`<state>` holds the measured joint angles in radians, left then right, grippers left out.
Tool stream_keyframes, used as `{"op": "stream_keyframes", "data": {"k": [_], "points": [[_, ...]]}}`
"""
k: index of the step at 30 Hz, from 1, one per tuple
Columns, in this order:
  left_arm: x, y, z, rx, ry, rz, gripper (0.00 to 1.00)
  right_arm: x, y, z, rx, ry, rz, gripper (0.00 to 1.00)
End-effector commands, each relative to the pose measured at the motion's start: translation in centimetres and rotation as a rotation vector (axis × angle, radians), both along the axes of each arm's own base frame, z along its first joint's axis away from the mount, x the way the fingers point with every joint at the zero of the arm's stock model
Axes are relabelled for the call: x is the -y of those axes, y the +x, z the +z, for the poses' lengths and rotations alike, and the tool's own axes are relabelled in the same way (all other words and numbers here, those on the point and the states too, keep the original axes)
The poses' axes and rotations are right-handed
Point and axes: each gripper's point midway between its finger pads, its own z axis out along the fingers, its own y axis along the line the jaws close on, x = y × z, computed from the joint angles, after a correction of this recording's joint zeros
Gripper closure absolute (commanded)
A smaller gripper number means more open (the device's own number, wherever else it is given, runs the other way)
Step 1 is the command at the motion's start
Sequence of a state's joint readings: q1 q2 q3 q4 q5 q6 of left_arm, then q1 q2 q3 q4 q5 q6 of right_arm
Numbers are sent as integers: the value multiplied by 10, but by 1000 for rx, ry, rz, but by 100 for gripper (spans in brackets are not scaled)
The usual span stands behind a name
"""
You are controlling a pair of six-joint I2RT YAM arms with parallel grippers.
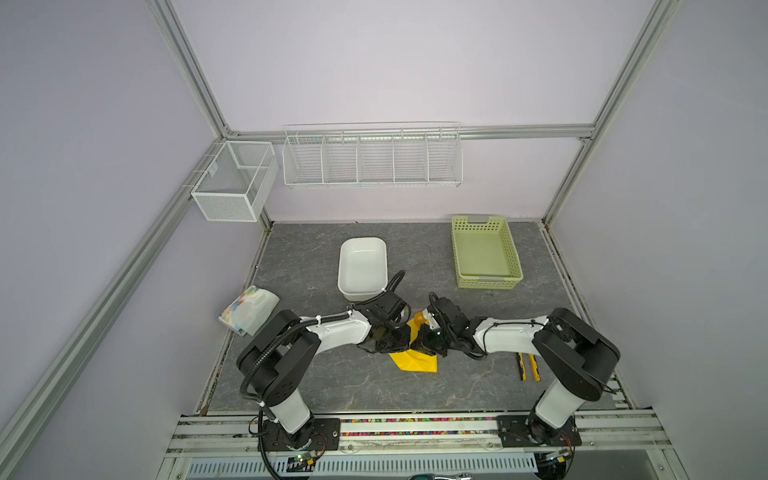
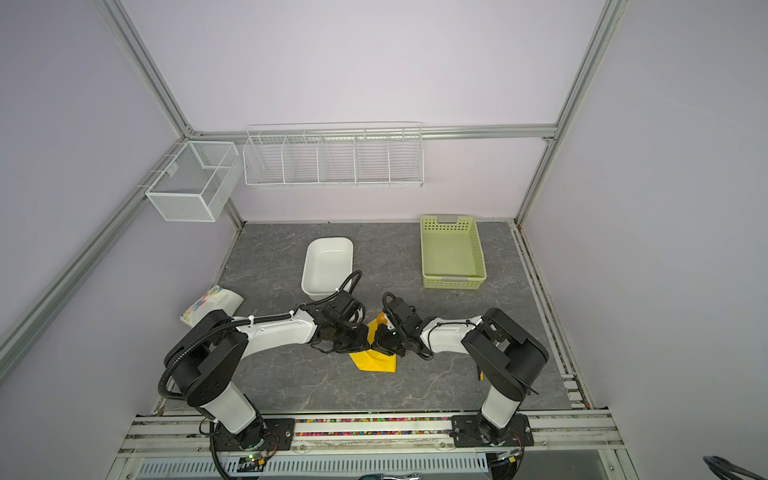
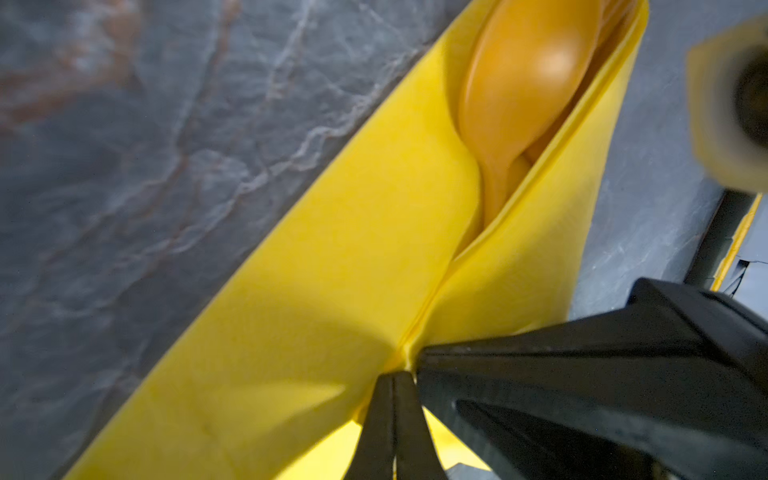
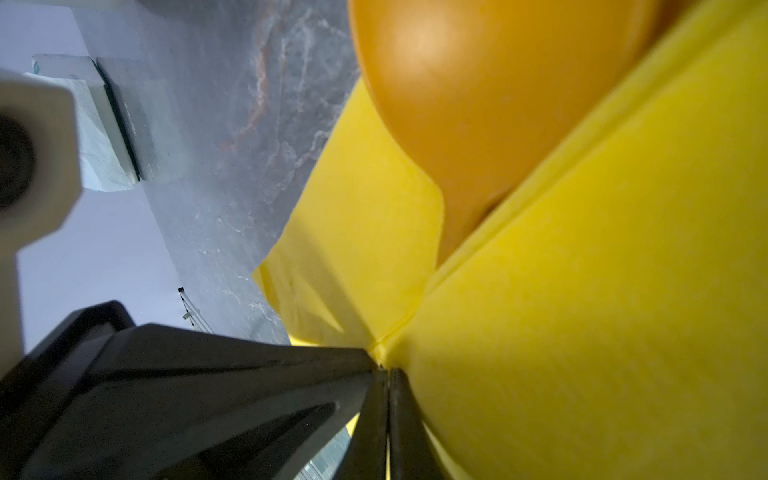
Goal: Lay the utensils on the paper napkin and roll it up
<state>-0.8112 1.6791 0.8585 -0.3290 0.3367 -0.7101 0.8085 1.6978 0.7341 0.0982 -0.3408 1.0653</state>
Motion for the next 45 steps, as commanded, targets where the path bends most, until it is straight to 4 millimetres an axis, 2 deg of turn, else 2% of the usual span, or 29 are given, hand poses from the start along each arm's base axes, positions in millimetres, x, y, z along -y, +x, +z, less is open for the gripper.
{"op": "stream_keyframes", "data": {"k": [1,5,12,19,23,35,45], "points": [[-14,-7,-20,-28,74,-4,100,6,-4,8,-12,-28,3,90],[-15,-8,-21,-29,77,-6,100,10,-6,29,20,-33,25,88],[-16,-6,-19,-18,76,5,100,47,-28,39,38,-106,21,87],[-15,-5,-19,-19,74,7,100,65,-55,30,-9,-121,61,88],[-16,-5,-19,-17,76,11,100,60,-63,25,-38,-85,100,88],[-15,-5,-18,-18,74,11,100,52,-67,13,-64,-61,134,88],[-13,-2,-13,-9,77,6,100,74,-70,-6,-83,-185,112,89]]}}
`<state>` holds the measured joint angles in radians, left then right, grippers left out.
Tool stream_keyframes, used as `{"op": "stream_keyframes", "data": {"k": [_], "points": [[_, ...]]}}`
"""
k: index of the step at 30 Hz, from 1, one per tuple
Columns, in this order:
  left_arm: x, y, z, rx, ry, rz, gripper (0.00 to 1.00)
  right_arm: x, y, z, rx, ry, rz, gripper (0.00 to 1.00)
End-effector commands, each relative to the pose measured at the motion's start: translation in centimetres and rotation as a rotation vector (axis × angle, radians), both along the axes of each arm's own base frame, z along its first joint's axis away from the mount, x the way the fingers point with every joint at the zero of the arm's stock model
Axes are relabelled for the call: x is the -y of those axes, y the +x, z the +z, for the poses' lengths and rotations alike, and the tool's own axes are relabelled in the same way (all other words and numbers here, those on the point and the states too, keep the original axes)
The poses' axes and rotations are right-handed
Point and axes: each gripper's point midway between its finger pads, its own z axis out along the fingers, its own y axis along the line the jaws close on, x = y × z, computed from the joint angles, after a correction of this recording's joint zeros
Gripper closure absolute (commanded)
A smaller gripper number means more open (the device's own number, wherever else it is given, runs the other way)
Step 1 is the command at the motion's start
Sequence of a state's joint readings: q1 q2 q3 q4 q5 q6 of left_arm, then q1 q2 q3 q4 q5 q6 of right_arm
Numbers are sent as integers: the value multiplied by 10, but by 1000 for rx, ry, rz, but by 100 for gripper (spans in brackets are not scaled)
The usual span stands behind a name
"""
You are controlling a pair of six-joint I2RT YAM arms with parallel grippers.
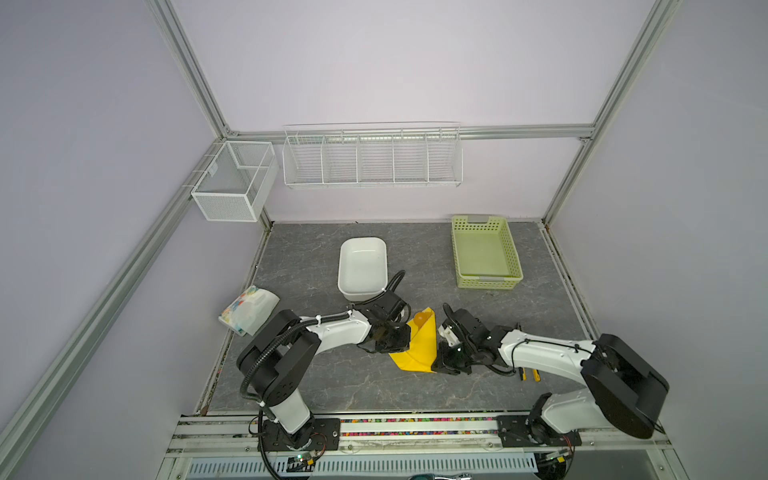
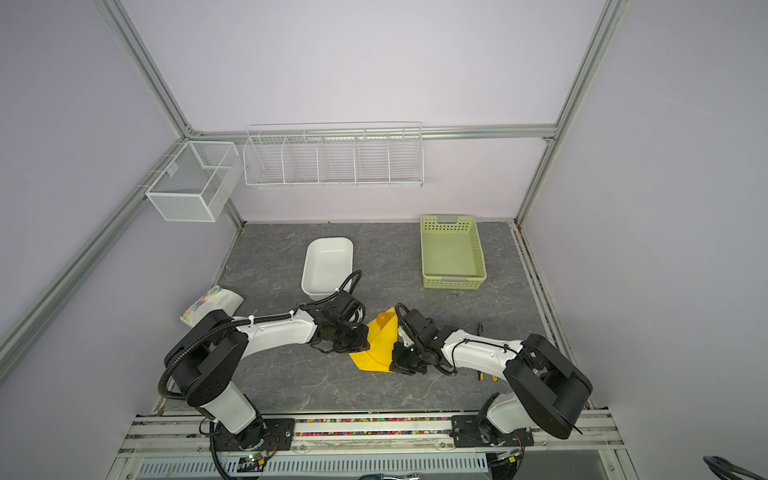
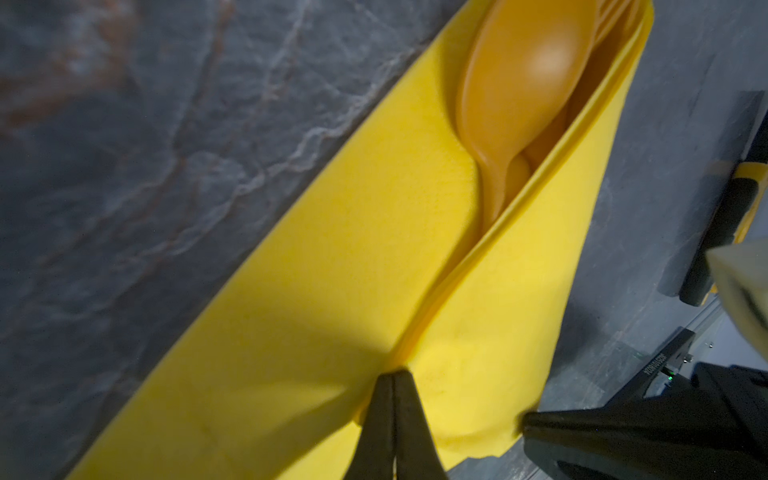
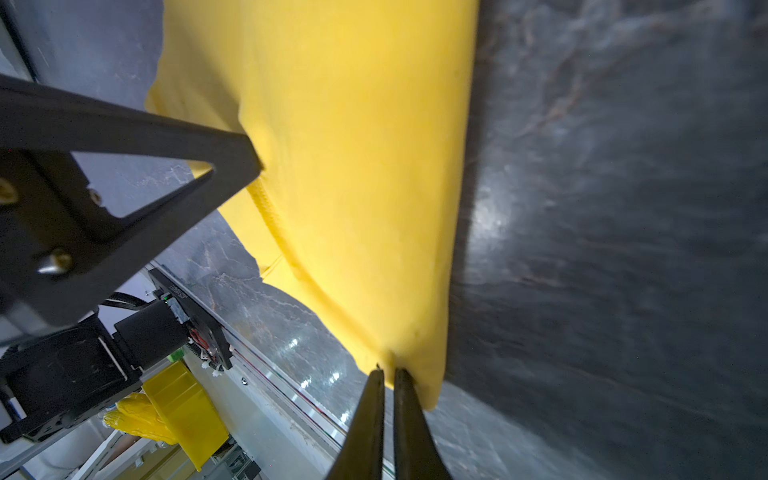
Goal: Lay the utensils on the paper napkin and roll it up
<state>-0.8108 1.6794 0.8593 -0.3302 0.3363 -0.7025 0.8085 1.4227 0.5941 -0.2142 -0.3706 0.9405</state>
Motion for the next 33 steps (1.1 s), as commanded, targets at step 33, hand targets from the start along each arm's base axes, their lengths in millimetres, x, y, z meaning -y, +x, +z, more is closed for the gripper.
{"op": "stream_keyframes", "data": {"k": [33], "points": [[34,-11,17,-5,-66,-99,100,19,-10,-25,-35,-105,0,88]]}}
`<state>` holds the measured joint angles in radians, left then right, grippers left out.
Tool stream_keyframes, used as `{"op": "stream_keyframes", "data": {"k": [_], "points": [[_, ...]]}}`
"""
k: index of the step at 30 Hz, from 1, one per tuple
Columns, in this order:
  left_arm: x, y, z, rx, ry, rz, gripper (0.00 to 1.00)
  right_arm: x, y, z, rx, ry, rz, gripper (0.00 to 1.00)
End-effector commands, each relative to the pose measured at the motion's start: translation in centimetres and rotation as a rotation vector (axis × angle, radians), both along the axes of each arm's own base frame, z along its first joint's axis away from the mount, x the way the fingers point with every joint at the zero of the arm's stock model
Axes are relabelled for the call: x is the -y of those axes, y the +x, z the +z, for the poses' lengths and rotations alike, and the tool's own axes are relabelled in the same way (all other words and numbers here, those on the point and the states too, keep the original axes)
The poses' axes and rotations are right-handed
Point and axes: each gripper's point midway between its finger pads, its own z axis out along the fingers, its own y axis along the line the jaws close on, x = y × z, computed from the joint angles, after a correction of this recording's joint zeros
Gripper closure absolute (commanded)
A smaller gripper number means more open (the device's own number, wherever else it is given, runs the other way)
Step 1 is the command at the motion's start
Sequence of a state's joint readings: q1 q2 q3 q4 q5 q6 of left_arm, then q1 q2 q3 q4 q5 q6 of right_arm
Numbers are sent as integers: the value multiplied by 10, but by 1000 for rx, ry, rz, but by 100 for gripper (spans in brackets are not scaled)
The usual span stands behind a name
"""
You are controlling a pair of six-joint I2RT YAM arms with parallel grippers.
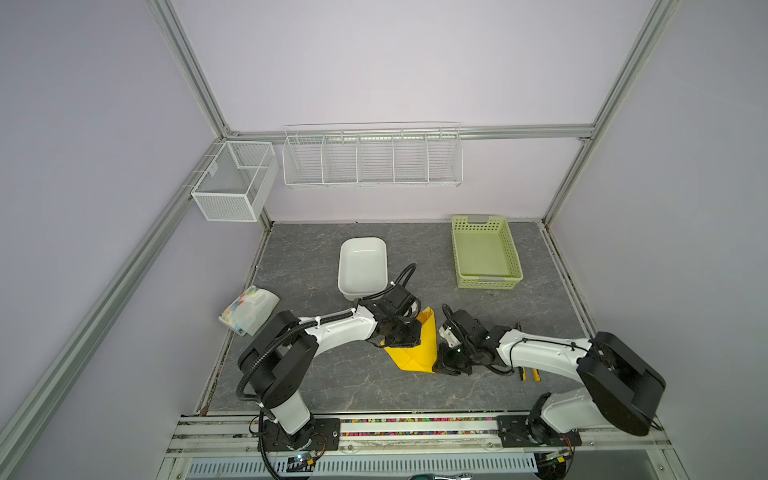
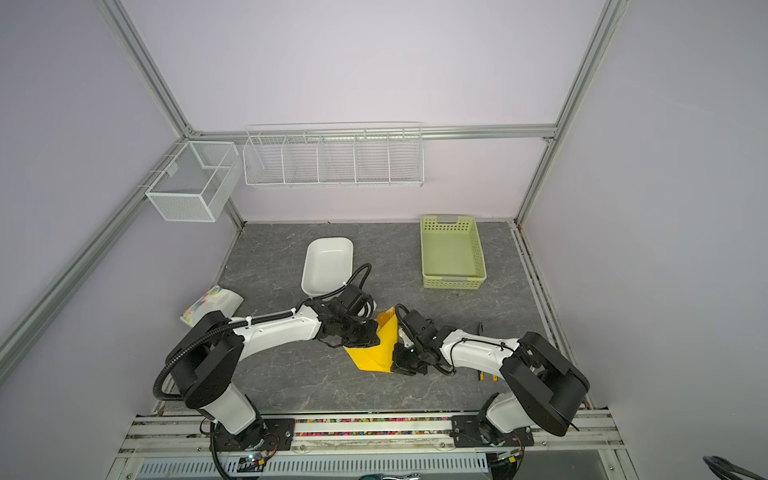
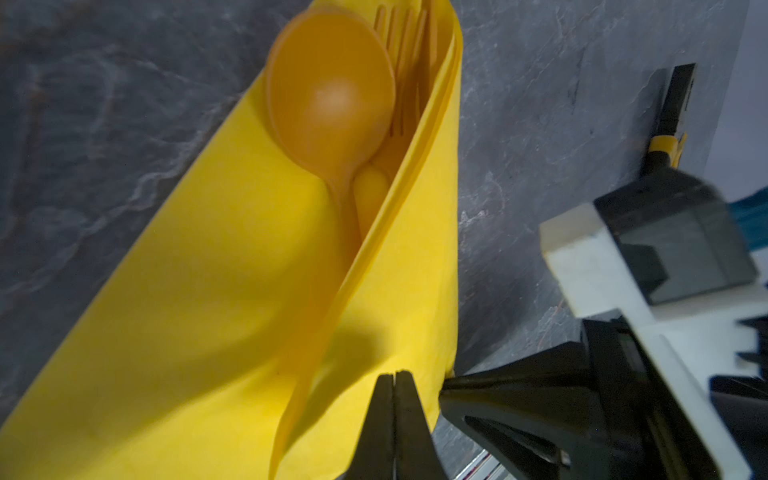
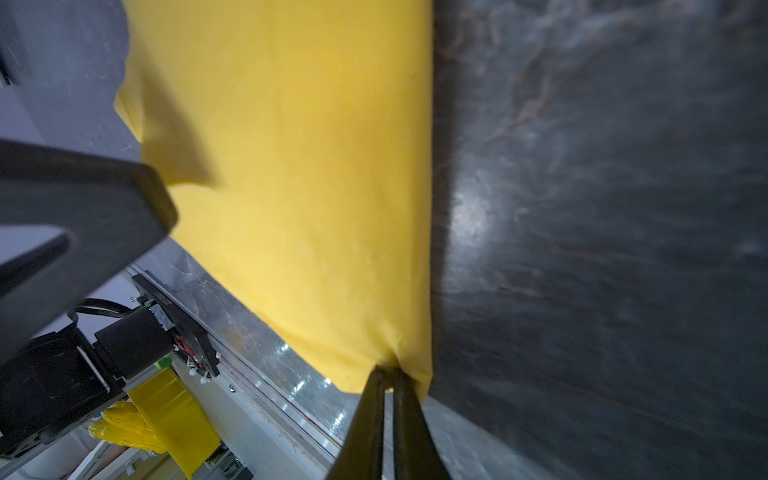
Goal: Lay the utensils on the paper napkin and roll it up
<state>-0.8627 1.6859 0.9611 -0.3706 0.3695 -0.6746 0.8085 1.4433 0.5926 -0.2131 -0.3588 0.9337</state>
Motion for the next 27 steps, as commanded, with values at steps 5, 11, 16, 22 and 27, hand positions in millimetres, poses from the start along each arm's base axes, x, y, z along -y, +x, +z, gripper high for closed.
{"op": "stream_keyframes", "data": {"k": [5,11,16,22,27], "points": [[-9,-13,-31,-60,52,-4,100,16,-10,-18,-31,-81,-2,88],[-23,-19,-50,-78,113,-4,100,17,-10,-16,-30,-82,-2,88],[-27,-21,-57,-86,131,-4,100,18,-5,-2,19,-82,2,86],[-38,-17,-58,-53,206,-12,100,22,1,19,73,-79,10,85],[-38,-16,-56,-46,206,-18,100,18,-1,16,58,-60,28,90]]}}
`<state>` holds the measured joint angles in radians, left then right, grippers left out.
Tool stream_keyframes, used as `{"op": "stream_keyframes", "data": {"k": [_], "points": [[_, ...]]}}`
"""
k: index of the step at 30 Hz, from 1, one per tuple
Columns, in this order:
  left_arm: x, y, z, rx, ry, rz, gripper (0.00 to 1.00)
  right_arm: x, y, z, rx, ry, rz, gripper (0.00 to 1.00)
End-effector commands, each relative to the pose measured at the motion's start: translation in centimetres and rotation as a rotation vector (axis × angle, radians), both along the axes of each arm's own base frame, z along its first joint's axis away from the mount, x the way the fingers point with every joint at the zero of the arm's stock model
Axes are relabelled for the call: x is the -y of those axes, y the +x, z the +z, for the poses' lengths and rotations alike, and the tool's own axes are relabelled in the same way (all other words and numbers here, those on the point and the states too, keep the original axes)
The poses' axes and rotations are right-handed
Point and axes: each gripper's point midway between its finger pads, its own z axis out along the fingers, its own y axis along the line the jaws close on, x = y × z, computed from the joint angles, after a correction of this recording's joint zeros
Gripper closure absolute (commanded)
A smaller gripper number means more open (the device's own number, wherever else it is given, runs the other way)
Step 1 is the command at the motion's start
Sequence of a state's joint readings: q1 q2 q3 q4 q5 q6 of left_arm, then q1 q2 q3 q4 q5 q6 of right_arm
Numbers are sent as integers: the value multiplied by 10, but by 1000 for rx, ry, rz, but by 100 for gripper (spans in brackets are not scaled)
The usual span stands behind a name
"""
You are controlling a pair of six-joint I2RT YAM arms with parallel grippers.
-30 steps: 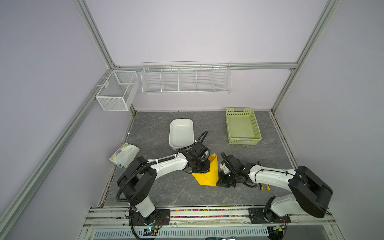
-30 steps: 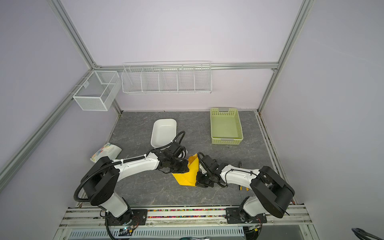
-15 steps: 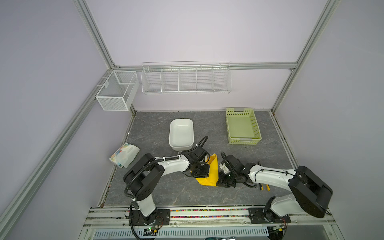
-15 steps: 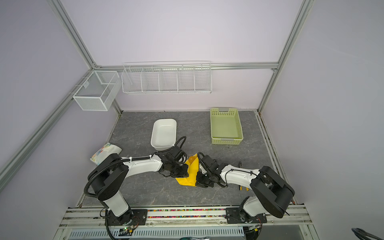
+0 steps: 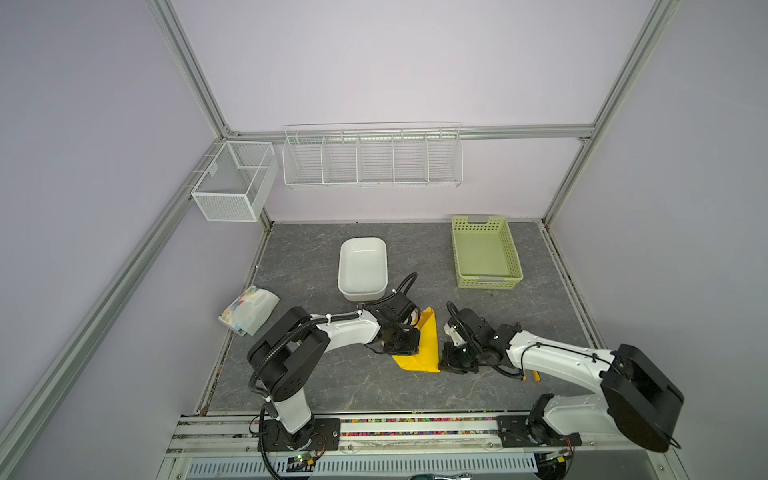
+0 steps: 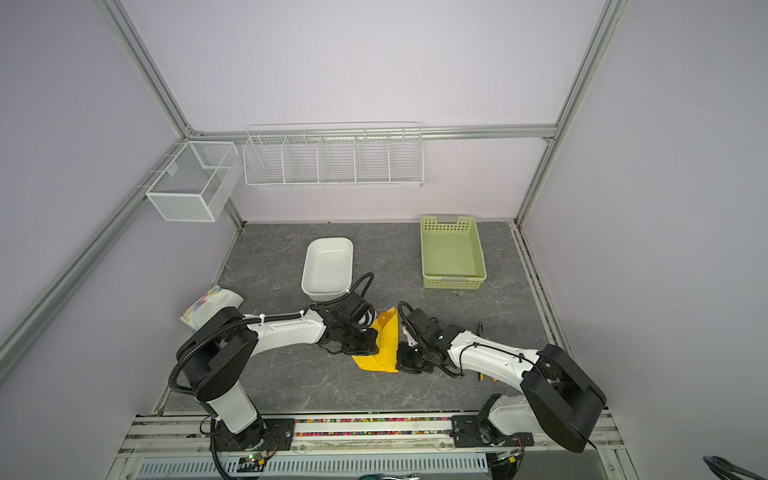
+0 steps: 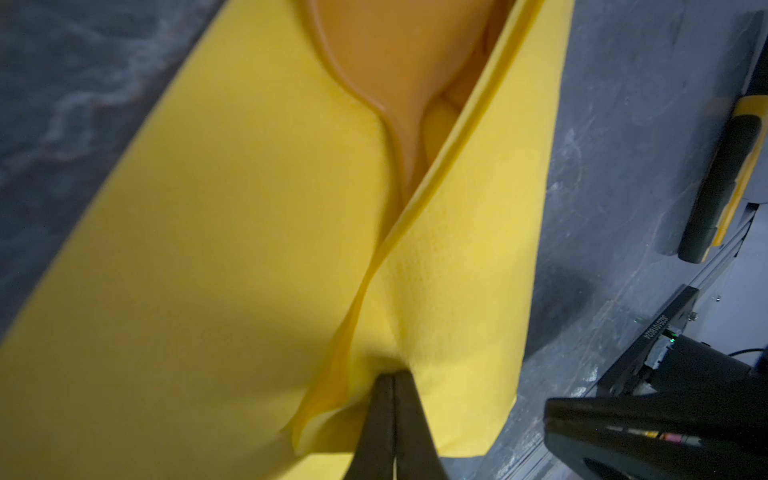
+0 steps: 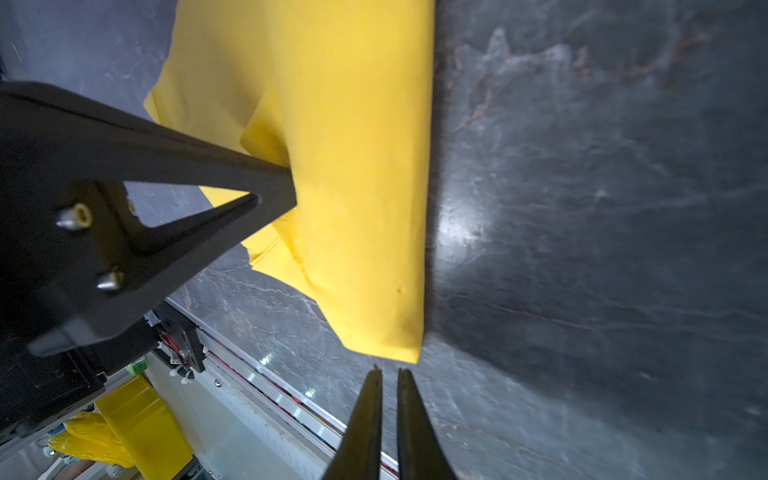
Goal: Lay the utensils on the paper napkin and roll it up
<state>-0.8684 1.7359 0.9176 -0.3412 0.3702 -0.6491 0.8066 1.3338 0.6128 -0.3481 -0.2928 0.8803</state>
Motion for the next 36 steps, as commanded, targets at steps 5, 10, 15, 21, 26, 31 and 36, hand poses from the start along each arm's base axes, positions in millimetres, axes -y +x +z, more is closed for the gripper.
{"op": "stream_keyframes", "data": {"k": [5,10,15,21,26,31,36], "points": [[-30,-7,-29,-18,159,9,100,-6,-1,-6,-20,18,25,92],[-30,-6,-27,-15,157,9,100,-8,1,-10,-14,21,34,93],[-30,-7,-28,-16,158,9,100,8,-5,-32,-55,-80,20,93],[-31,-8,-29,-20,159,7,100,10,-1,-20,-29,-89,19,93],[-31,-8,-27,-16,154,8,100,4,9,-3,19,-57,12,93],[-31,-9,-27,-17,153,6,100,-3,15,-1,21,-41,20,93],[-30,-9,-26,-18,149,6,100,-4,19,-9,9,-47,21,93]]}}
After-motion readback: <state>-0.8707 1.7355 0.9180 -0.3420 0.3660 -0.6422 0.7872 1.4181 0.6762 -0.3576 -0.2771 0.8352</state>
